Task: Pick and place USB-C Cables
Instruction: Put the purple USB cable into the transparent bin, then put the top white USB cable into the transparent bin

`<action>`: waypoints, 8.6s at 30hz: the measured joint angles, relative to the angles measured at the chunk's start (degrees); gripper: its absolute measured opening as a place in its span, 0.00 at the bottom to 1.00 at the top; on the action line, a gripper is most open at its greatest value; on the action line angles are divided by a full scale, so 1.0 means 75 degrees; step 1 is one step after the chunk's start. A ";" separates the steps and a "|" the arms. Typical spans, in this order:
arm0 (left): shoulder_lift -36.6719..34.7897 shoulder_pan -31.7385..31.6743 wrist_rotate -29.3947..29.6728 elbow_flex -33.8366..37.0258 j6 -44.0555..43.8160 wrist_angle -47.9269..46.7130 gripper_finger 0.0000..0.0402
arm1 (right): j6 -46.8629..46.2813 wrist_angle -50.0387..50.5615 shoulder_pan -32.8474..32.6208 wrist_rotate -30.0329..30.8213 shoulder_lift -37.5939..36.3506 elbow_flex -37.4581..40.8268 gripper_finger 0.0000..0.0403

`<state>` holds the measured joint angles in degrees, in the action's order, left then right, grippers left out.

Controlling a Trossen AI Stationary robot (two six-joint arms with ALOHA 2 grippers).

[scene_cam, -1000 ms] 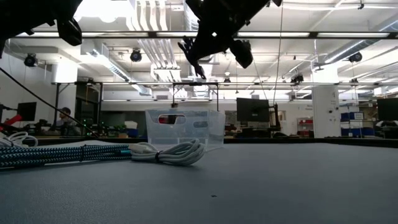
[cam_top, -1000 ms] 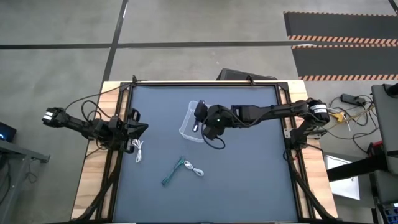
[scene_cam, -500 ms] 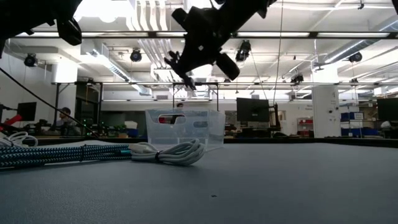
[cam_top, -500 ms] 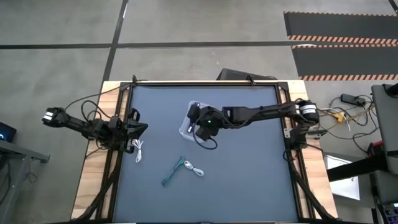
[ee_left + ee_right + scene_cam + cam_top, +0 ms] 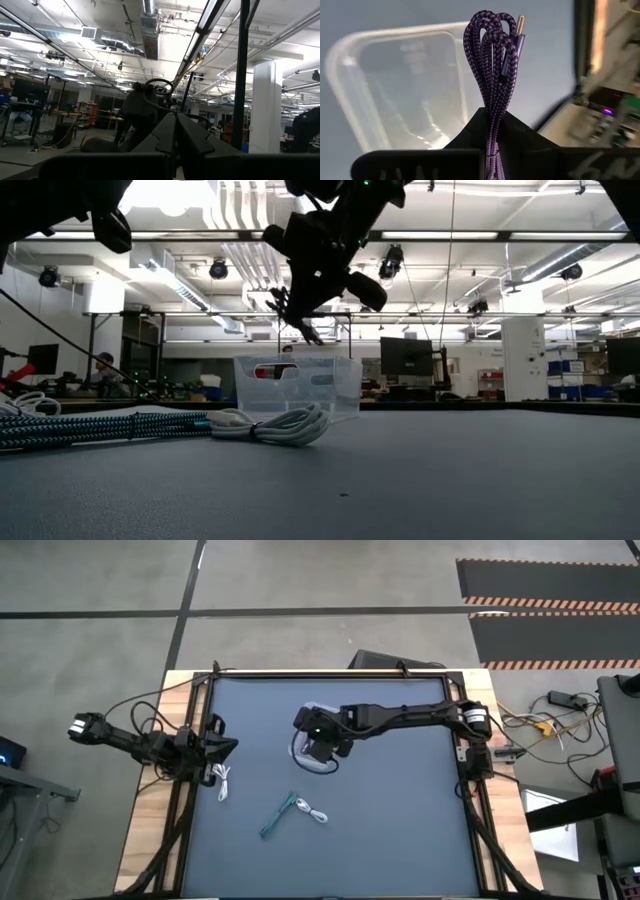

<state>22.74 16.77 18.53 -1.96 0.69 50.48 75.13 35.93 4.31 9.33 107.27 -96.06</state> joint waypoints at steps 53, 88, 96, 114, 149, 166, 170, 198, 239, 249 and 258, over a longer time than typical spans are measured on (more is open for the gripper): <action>0.0015 0.0001 -0.0004 0.0000 -0.0044 -0.0003 0.00 | -0.0321 0.0341 0.0482 -0.0523 0.0978 -0.0050 0.03; 0.0015 0.0004 -0.0004 0.0000 -0.0044 0.0002 0.00 | -0.0309 0.0143 0.0517 -0.0445 0.1628 0.0004 0.03; 0.0015 0.0004 -0.0004 0.0000 -0.0043 0.0000 0.00 | -0.0429 0.0136 0.0517 -0.0430 0.1617 0.0004 0.15; 0.0015 0.0001 -0.0004 0.0000 -0.0043 0.0000 0.00 | -0.0700 0.0164 0.0426 -0.0439 0.0786 0.0022 0.24; 0.1172 0.0001 0.1881 0.0000 -0.3080 -0.0464 0.00 | -0.8605 -0.4729 -0.2062 -0.0019 -0.3538 0.5748 0.03; 0.3234 0.0001 0.2456 -0.0501 -0.4874 -0.0404 0.00 | -0.7461 -0.7297 -0.1123 -0.0047 -0.6636 0.8938 0.03; 0.3522 0.0001 0.2458 -0.0815 -0.4872 -0.0393 0.00 | -0.7311 -0.7294 -0.0947 -0.0047 -0.7471 0.9342 0.03; 0.4304 0.0030 0.1900 -0.3573 -0.9482 -0.7557 0.00 | -0.5939 -0.8380 -0.0768 -0.0028 -1.0696 1.0904 0.03; 0.6780 0.0027 -0.2614 -0.4928 -1.3369 -1.4802 0.02 | -0.6079 -0.8184 -0.0768 -0.0031 -1.0679 1.0872 0.03; 0.6787 0.0024 -0.2359 -0.4764 -1.3244 -1.4802 0.25 | -0.6071 -0.8146 -0.0768 -0.0028 -1.0679 1.0863 0.03; 0.7235 0.0024 -0.2351 -0.4584 -1.3441 -1.4799 0.33 | -0.6034 -0.8033 -0.0768 -0.0019 -1.0679 1.0863 0.03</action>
<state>77.00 16.95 0.90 -36.34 -100.12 -60.51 29.88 -24.32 -1.45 9.19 27.18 -14.59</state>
